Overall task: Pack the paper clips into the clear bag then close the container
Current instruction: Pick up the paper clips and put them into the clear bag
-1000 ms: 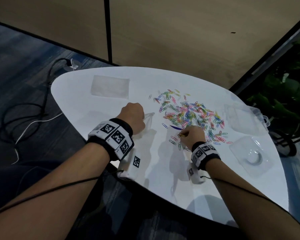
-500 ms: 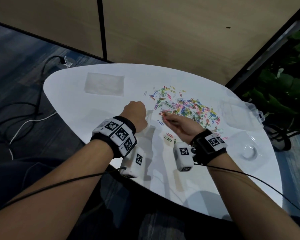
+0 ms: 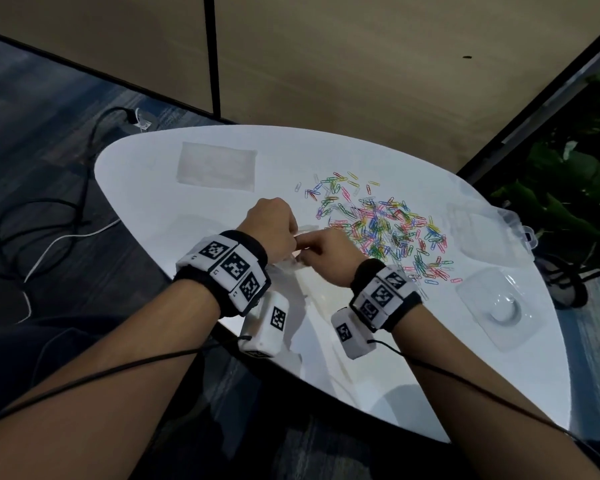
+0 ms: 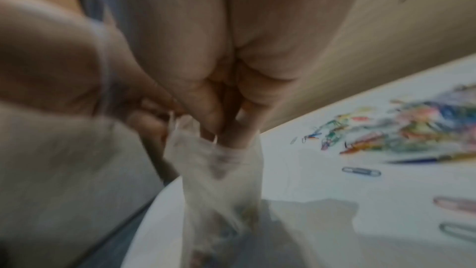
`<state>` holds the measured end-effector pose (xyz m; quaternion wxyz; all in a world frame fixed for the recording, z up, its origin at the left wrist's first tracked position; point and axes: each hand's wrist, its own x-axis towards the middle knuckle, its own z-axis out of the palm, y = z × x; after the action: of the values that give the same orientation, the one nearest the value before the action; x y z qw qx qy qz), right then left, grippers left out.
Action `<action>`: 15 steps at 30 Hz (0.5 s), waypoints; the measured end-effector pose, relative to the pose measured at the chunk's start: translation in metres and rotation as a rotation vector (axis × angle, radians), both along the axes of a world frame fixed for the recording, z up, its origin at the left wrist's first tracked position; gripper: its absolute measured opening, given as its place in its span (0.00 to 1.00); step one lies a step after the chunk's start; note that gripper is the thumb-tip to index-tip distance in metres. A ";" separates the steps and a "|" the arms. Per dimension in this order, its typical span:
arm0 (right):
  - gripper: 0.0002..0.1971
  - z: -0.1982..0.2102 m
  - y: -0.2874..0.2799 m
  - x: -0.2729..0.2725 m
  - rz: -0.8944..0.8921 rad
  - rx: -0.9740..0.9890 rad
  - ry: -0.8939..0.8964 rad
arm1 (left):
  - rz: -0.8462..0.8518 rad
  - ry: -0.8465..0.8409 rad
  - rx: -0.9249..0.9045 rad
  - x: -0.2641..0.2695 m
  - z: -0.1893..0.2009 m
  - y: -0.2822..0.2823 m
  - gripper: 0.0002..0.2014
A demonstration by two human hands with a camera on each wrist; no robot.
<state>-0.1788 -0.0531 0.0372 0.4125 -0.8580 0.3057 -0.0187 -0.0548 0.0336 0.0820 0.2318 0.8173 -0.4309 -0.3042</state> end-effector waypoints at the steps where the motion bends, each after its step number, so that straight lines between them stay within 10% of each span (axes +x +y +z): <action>1: 0.19 -0.002 -0.005 -0.005 -0.084 0.130 -0.098 | 0.002 -0.017 -0.001 0.002 0.001 0.001 0.12; 5: 0.19 -0.029 -0.037 -0.016 -0.263 -0.023 -0.026 | 0.007 -0.050 -0.006 0.011 0.004 0.006 0.14; 11: 0.31 -0.068 -0.011 -0.051 0.433 -0.441 0.585 | 0.005 -0.052 -0.003 0.013 0.004 0.006 0.14; 15: 0.36 -0.081 -0.008 -0.120 0.525 -0.668 0.643 | -0.016 -0.064 0.030 0.006 0.006 0.002 0.15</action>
<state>-0.2984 -0.0615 -0.0436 -0.0067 -0.9527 0.1692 0.2525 -0.0484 0.0355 0.0878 0.2034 0.8266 -0.4399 -0.2860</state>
